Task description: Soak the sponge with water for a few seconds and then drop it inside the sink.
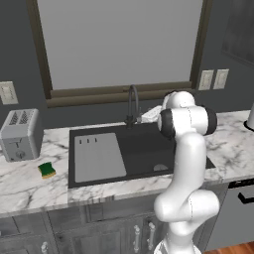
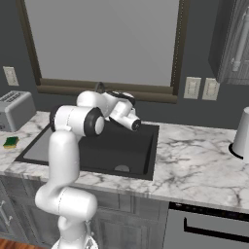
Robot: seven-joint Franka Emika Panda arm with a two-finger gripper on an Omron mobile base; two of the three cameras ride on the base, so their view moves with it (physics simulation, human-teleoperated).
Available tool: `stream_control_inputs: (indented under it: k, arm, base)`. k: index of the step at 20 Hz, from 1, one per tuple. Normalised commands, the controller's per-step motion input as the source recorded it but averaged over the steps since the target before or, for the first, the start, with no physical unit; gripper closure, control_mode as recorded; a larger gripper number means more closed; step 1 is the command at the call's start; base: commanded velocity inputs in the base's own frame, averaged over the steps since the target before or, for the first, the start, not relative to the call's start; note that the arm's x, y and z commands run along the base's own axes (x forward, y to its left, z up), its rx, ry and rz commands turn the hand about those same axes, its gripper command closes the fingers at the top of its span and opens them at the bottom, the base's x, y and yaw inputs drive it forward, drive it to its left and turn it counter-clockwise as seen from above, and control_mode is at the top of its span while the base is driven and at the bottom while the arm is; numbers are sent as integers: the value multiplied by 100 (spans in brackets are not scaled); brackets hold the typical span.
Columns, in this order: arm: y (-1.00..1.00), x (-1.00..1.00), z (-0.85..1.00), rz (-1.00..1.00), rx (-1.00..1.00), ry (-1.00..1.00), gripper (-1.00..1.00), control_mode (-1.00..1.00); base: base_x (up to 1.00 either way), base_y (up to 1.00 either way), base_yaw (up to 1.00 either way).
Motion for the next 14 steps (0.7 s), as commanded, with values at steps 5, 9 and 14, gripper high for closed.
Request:
stream_control_inputs:
  k: [5, 9, 14]
  arm:
    - [0, 6, -9, 0, 0, 0, -100, -100]
    - [4, 0, -11, 0, 0, 0, -100, -100]
    - [8, 0, -9, 0, 0, 0, -100, -100]
  base:
    - [0, 0, 0]
    - [0, 0, 0]
    - [0, 0, 0]
